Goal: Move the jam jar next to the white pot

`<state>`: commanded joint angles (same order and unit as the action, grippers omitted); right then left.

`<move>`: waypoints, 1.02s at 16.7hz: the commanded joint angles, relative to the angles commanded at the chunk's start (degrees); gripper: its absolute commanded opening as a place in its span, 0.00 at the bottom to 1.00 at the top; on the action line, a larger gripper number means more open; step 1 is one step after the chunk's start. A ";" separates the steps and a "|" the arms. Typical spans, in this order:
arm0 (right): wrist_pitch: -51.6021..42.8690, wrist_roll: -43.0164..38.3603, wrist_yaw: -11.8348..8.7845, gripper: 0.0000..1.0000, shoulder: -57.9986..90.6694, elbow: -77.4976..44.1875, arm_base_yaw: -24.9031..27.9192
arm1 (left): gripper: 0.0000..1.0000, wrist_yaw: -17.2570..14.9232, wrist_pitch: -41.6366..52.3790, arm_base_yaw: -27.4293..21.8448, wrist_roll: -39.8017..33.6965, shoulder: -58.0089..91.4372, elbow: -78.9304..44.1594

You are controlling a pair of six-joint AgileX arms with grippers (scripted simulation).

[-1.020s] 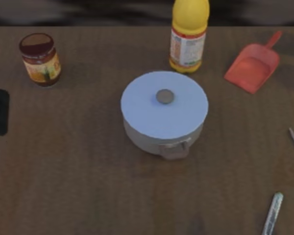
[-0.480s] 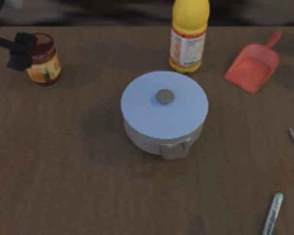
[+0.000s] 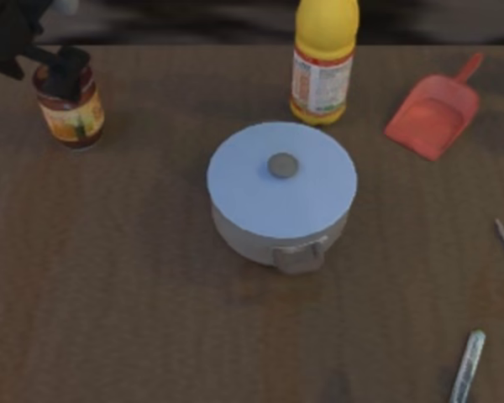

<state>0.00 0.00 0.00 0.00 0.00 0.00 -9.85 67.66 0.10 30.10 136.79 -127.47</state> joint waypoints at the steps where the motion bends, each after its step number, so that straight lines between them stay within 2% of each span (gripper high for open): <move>1: 0.00 0.00 0.00 1.00 0.00 0.00 0.00 | 1.00 -0.10 1.09 0.12 0.84 2.94 -3.90; 7: 0.00 0.00 0.00 1.00 0.00 0.00 0.00 | 1.00 -0.39 4.23 0.59 3.85 12.54 -17.85; 14: 0.00 0.00 0.00 1.00 0.00 0.00 0.00 | 1.00 -0.36 4.01 0.27 3.81 12.78 -17.98; 17: 0.00 0.00 0.00 1.00 0.00 0.00 0.00 | 1.00 -0.30 0.71 0.06 3.41 14.52 -16.48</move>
<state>0.00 0.00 0.00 0.00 0.00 0.00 -10.14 68.37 0.16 33.51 151.31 -143.95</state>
